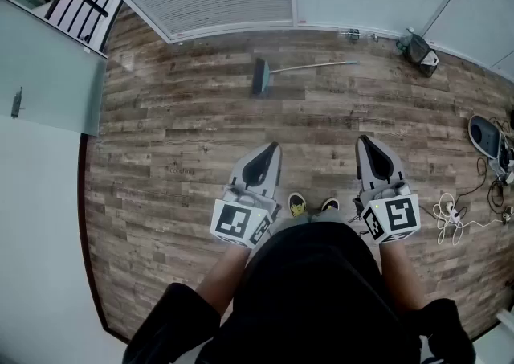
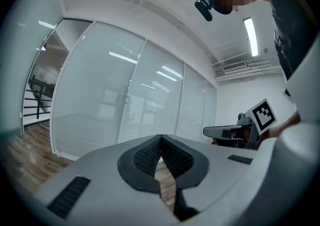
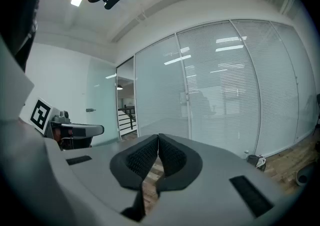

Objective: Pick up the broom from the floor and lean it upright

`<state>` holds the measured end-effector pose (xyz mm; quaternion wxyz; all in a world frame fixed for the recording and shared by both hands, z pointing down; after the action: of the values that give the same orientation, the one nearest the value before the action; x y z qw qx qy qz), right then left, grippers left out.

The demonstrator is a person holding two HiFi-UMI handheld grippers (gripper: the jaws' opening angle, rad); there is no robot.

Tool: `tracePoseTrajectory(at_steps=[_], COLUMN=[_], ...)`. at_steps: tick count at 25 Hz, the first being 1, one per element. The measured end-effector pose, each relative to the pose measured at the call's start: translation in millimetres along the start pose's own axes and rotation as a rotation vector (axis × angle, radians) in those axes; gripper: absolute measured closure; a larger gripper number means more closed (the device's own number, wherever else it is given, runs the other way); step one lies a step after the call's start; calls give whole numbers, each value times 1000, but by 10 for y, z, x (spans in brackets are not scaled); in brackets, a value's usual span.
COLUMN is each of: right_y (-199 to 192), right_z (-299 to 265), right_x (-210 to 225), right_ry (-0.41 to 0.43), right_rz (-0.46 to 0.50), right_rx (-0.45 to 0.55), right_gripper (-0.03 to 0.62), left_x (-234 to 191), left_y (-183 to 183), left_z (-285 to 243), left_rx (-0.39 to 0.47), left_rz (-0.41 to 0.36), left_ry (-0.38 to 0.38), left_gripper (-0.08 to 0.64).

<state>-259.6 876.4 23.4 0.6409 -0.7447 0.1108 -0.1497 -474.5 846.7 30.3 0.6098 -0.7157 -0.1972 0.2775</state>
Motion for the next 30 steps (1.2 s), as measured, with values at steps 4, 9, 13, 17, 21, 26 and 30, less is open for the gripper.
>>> tracePoseTrajectory(at_steps=[4, 9, 13, 17, 21, 26, 30], right_y=[-24, -59, -58, -103, -168, -74, -6], right_z=[-24, -91, -86, -142, -300, -779, -1147], right_x=[32, 75, 178, 448, 861, 1621, 2231], right_ry=[12, 15, 11, -2, -3, 21, 46], right_rz=[-8, -5, -26, -48, -72, -80, -87], right_rx=[-3, -18, -6, -10, -12, 2, -4], right_gripper=[575, 575, 575, 575, 575, 575, 575], left_x=[25, -9, 1, 47, 99, 48, 38], left_y=[25, 13, 25, 7, -23, 92, 172], left_z=[1, -56, -159, -444, -896, -1738, -2451], left_rx=[9, 7, -6, -8, -26, -47, -75], left_rz=[4, 22, 26, 27, 12, -12, -37], left_ry=[2, 5, -3, -22, -28, -15, -16], left_gripper=[537, 537, 537, 537, 537, 537, 537])
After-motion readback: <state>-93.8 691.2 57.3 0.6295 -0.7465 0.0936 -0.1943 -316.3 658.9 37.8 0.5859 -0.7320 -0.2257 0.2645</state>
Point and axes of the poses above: the fingertips, and each gripper's own axes: z backward along the fingers, x to its right, y out of its top, the point moved 5 cm from there along z, backward along the fingers, and after that the axes turned 4 degrees about y, right-handed, at the moved point
